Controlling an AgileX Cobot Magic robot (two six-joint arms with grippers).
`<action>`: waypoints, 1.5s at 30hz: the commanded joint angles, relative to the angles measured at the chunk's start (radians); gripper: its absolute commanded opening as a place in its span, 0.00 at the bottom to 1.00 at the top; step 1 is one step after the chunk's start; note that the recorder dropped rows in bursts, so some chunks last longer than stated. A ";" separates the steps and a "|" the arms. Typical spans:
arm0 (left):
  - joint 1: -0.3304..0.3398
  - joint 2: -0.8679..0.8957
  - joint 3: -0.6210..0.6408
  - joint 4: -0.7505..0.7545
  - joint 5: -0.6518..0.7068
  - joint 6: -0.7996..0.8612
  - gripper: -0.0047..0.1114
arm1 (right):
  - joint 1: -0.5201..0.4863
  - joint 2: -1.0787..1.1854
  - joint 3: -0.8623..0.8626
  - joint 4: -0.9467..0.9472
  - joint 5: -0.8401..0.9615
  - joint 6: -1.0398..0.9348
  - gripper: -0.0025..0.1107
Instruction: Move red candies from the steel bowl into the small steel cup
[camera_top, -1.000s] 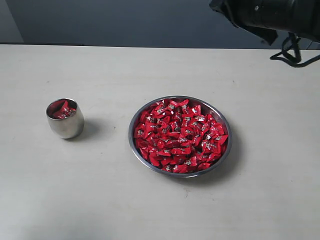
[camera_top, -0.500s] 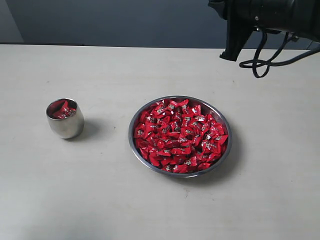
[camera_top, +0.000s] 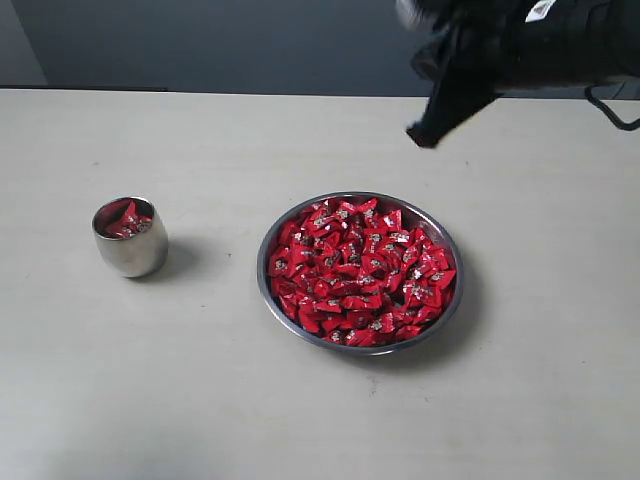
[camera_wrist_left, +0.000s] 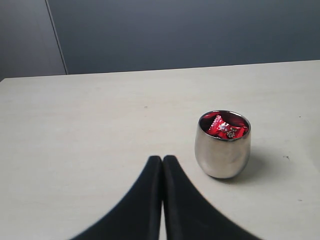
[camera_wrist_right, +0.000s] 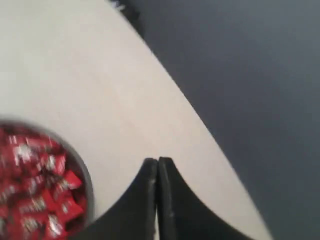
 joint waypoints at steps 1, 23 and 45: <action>-0.008 -0.004 0.004 0.001 -0.002 -0.003 0.04 | -0.001 0.000 -0.004 -0.192 0.036 -0.132 0.02; -0.008 -0.004 0.004 0.001 -0.002 -0.003 0.04 | -0.001 0.000 -0.029 1.430 0.011 0.105 0.02; -0.008 -0.004 0.004 0.001 -0.002 -0.003 0.04 | -0.001 0.000 -0.144 0.610 -0.052 0.792 0.02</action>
